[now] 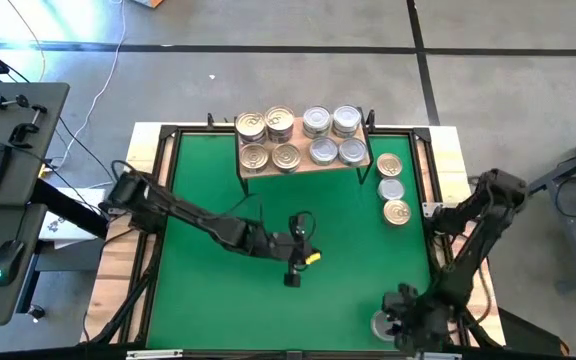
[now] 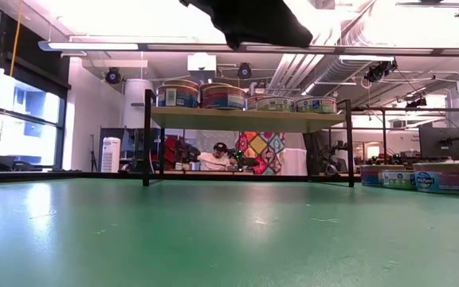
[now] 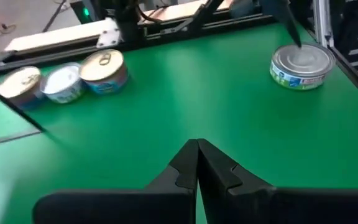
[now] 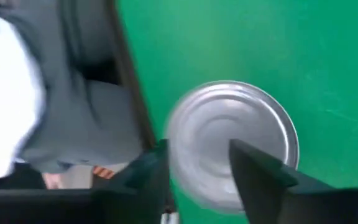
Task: Stack canned seafood by type on shelf
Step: Stack the green tuna can on top of the other green tuna can on the shelf
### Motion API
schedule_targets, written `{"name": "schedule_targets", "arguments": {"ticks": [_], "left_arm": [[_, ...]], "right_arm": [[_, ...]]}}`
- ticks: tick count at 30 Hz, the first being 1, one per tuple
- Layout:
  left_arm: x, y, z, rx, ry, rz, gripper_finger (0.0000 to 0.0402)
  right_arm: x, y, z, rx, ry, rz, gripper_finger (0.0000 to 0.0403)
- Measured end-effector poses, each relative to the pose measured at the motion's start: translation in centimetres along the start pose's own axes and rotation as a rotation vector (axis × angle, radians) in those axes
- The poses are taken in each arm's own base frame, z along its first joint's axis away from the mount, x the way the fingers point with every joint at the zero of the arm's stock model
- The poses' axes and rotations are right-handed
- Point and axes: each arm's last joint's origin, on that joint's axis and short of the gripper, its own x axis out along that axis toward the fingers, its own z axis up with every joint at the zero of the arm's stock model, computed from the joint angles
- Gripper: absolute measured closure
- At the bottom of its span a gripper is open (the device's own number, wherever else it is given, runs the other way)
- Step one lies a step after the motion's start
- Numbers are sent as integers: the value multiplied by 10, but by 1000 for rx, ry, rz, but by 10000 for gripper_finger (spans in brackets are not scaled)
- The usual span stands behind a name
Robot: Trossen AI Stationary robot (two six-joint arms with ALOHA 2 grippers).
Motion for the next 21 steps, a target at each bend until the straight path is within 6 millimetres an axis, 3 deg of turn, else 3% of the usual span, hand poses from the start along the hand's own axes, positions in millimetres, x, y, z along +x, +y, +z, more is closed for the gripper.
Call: {"name": "schedule_targets", "arguments": {"ticks": [7, 9, 12, 16, 21], "left_arm": [[11, -9, -6, -50, -16, 5, 401], [11, -9, -6, -50, -16, 6, 401], [10, -8, -6, -49, -13, 13, 401], [9, -10, -8, -56, 9, 12, 401], [8, -9, -18, -138, 112, 20, 401]], "right_arm": [[42, -9, 9, -18, 63, -114, 339], [46, -13, 19, -58, -16, -148, 359], [47, -20, 42, -154, -313, -262, 381], [31, -16, 61, -242, -578, -321, 391], [15, -22, 61, -230, -592, -361, 352]]}}
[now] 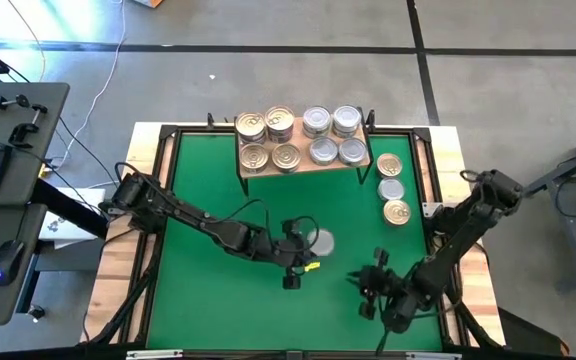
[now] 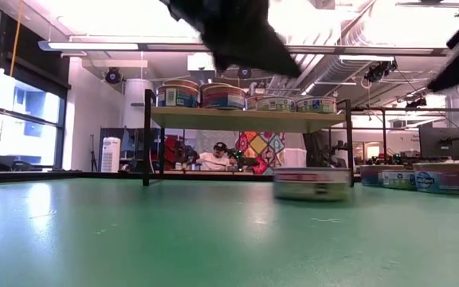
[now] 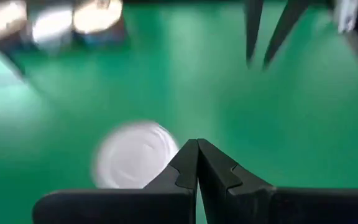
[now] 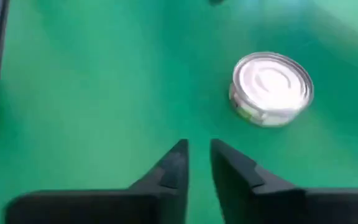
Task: Stack canned seafood by type on shelf
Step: Stack the green tuna can on top of the other green tuna can on the shelf
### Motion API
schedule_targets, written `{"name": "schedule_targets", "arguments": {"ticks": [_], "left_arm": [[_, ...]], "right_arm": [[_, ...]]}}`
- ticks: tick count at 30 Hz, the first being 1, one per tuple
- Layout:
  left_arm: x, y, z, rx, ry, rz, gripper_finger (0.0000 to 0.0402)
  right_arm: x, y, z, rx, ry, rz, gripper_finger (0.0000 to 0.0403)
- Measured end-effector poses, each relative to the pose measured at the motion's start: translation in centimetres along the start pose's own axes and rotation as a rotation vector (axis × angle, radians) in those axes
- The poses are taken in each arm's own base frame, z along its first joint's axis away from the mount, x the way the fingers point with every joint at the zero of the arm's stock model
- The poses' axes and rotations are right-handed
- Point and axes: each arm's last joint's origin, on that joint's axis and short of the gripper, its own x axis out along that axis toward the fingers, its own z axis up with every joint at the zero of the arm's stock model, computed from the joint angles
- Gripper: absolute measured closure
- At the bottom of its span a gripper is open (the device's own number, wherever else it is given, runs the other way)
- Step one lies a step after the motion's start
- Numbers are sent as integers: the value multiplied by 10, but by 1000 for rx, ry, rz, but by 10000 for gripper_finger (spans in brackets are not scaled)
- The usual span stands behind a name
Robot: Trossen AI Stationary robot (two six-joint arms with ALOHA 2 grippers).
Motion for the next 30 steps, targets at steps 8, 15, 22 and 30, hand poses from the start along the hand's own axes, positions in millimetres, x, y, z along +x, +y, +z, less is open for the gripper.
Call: {"name": "schedule_targets", "arguments": {"ticks": [8, 15, 22, 30], "left_arm": [[11, 31, -37, -235, 187, 116, 401], [22, 56, -87, -377, 191, 143, 402], [32, 76, -114, -445, 78, 123, 402], [63, 79, -123, -464, -14, 25, 401]], "right_arm": [[26, -40, -28, -38, 4, -138, 189], [73, -84, -34, -43, -82, -99, 70], [101, -120, -11, -98, -103, -89, 10], [123, -136, 5, -190, -115, 66, 6]]}}
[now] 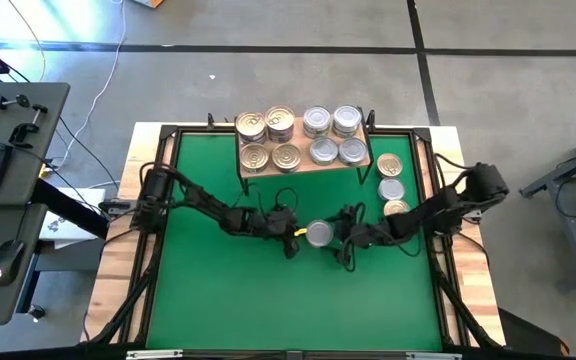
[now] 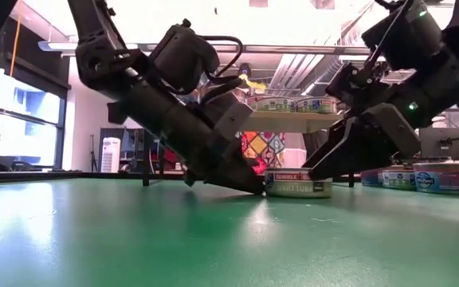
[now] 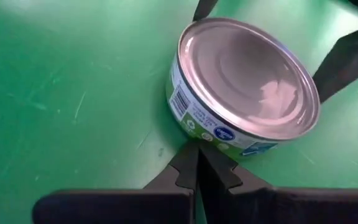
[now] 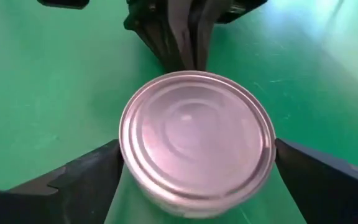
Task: Stack canned seafood by type on shelf
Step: Stack the green tuna can on top of the other green tuna can on the shelf
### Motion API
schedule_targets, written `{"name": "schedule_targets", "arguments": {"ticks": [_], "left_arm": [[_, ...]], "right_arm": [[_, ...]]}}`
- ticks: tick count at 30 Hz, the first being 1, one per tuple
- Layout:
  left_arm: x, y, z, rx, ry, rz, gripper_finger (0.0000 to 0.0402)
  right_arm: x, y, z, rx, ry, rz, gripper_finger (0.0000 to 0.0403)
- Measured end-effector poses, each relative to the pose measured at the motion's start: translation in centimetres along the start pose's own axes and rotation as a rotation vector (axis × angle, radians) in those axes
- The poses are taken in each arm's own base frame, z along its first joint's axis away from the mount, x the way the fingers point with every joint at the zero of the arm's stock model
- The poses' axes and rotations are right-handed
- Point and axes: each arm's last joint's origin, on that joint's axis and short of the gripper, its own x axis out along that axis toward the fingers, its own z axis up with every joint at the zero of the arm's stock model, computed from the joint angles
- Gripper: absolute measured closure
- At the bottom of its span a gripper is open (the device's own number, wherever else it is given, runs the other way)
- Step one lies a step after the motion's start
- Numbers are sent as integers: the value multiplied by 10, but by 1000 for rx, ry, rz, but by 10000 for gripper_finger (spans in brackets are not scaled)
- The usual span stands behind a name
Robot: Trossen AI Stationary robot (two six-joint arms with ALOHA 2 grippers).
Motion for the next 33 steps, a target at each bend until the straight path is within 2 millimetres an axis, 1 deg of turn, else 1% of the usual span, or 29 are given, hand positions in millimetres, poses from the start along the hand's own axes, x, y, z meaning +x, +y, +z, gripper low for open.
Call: {"name": "schedule_targets", "arguments": {"ticks": [5, 13, 17, 19, 24, 29, 33], "left_arm": [[4, -1, 1, -8, -22, 8, 401], [3, -3, 3, 18, -16, 9, 401], [-5, -8, 5, 36, 34, 36, 401], [-14, -10, 6, 55, 82, 69, 401], [-30, -16, 7, 80, 138, 114, 401], [-34, -29, 8, 61, 108, 51, 401], [-36, -34, 4, 68, 113, 40, 401]], "right_arm": [[7, -4, -5, 10, 13, 14, 5], [9, 2, -10, 19, 25, 15, 5], [8, 8, -11, 30, 26, 16, 15], [7, 11, -13, 35, 37, 20, 19], [2, 19, -17, 46, 61, 26, 23], [1, 21, -18, 57, 45, 21, 24], [0, 24, -16, 62, 25, 32, 25]]}}
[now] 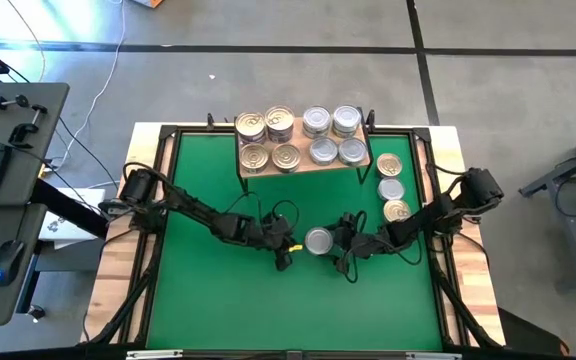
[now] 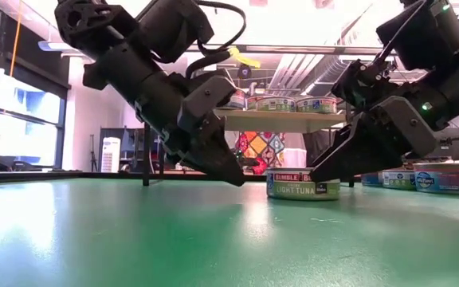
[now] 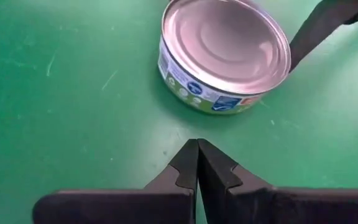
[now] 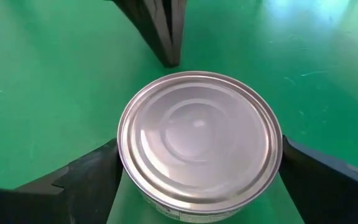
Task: Stack canned seafood by type on shelf
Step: Stack the green tuna can on top of the other green tuna can on the shelf
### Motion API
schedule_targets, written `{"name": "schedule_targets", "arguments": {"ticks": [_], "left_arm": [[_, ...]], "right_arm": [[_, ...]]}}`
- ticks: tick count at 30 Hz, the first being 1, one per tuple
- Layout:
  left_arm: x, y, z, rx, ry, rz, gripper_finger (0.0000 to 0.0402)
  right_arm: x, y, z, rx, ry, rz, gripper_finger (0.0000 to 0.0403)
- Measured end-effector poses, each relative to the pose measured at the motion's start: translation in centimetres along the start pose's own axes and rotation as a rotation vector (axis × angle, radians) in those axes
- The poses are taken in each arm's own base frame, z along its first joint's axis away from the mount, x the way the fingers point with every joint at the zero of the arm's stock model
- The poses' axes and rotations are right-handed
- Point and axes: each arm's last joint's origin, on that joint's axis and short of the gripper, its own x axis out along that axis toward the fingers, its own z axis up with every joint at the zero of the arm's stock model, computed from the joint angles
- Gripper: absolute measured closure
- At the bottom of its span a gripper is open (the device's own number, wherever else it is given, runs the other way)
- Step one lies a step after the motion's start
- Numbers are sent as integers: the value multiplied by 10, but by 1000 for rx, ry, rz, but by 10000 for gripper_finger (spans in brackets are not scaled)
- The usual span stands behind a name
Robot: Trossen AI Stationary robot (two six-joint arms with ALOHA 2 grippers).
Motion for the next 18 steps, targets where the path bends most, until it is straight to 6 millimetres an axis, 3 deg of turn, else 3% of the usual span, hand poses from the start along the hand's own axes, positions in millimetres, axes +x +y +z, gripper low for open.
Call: {"name": "schedule_targets", "arguments": {"ticks": [18], "left_arm": [[-3, -7, -5, 14, 24, -22, 401]], "right_arm": [[-21, 21, -12, 43, -143, -5, 33]]}}
